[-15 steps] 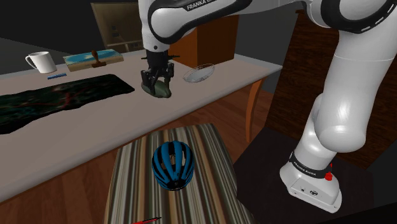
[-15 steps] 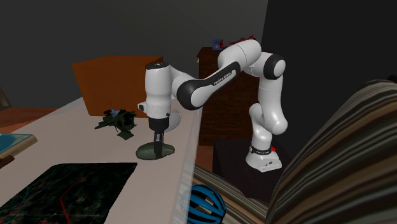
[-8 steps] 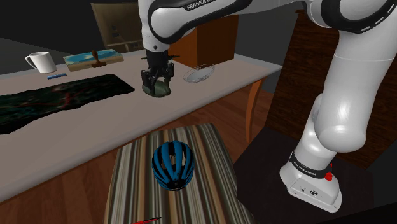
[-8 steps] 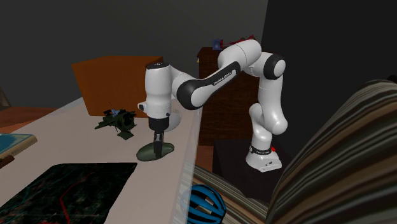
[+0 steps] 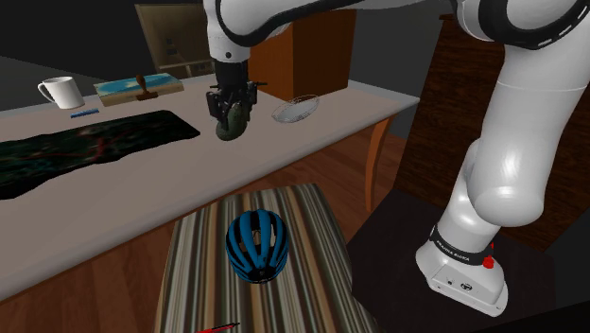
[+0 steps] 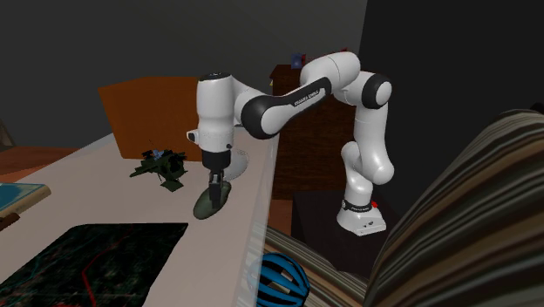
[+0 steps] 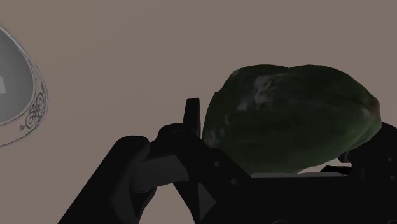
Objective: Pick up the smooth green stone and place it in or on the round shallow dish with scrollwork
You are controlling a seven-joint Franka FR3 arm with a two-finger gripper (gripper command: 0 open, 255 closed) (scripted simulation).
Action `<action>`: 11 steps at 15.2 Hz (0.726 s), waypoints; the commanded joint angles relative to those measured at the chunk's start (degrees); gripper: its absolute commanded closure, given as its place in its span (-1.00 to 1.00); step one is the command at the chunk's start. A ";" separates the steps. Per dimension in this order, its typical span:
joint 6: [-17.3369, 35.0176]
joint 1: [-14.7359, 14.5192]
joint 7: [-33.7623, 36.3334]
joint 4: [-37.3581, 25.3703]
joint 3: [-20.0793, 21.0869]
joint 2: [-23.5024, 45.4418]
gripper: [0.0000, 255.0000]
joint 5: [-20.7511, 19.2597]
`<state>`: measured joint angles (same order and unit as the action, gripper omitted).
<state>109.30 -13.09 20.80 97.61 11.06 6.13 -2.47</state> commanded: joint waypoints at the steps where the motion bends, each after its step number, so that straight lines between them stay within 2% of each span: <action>1: -1.52 0.04 -0.14 -1.44 -0.03 -0.11 1.00 0.05; 11: -9.46 -0.12 -0.23 -10.09 0.07 0.62 1.00 -0.04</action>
<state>100.73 -13.17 20.56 88.61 11.11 6.58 -2.47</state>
